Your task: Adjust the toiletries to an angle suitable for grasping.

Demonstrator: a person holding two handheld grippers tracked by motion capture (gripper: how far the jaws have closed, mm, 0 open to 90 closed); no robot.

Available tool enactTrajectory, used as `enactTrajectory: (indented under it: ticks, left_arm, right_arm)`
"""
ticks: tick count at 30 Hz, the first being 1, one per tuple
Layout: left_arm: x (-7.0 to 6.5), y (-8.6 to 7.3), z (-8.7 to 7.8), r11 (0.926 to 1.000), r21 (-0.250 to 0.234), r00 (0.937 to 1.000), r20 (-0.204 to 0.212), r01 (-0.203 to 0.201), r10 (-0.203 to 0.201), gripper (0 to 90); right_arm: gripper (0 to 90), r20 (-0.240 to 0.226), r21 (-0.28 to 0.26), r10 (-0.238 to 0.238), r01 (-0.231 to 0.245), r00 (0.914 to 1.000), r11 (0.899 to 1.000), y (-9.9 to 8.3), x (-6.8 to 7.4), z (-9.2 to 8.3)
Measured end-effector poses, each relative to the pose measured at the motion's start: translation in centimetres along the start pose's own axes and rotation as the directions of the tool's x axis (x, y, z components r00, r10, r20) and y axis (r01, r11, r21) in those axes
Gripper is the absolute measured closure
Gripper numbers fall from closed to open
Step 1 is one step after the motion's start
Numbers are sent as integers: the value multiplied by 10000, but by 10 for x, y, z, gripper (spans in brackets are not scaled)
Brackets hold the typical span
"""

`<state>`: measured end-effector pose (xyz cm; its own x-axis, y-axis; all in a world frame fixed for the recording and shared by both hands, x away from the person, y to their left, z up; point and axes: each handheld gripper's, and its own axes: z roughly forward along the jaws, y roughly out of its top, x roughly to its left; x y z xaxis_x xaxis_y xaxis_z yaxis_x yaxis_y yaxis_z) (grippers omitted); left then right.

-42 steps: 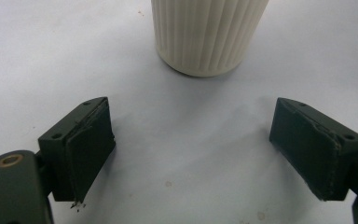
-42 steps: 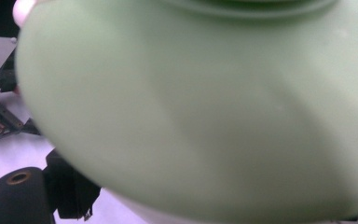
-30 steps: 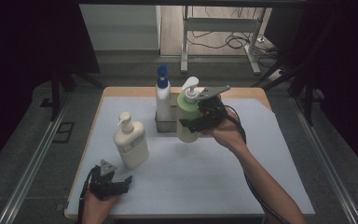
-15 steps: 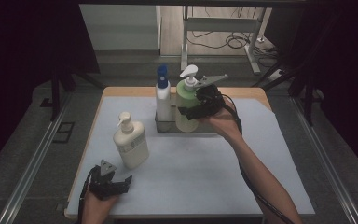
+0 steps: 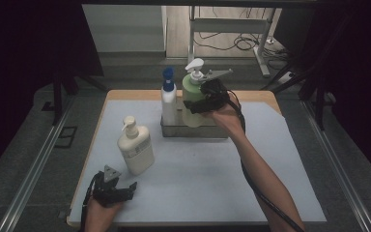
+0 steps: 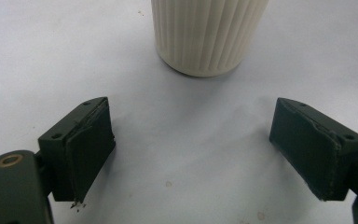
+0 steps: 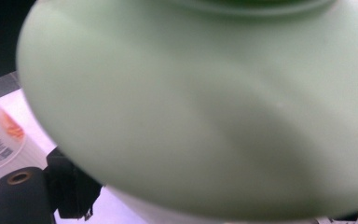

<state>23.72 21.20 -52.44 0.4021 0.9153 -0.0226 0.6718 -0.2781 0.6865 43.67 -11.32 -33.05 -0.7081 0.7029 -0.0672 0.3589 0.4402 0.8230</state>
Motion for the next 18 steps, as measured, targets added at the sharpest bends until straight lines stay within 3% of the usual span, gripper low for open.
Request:
enactTrajectory:
  ticks: [10, 18]
  left_arm:
    - [0, 0, 0, 10000, 20, 10000, 14, 20, -20, 131]
    - [0, 0, 0, 10000, 25, 10000, 12, 22, -22, 131]
  right_arm:
    - [122, 293, 99, 98, -101, 9995, 9999, 1, -9, 17]
    - [122, 265, 275, 104, -111, 9996, 9996, -4, -13, 32]
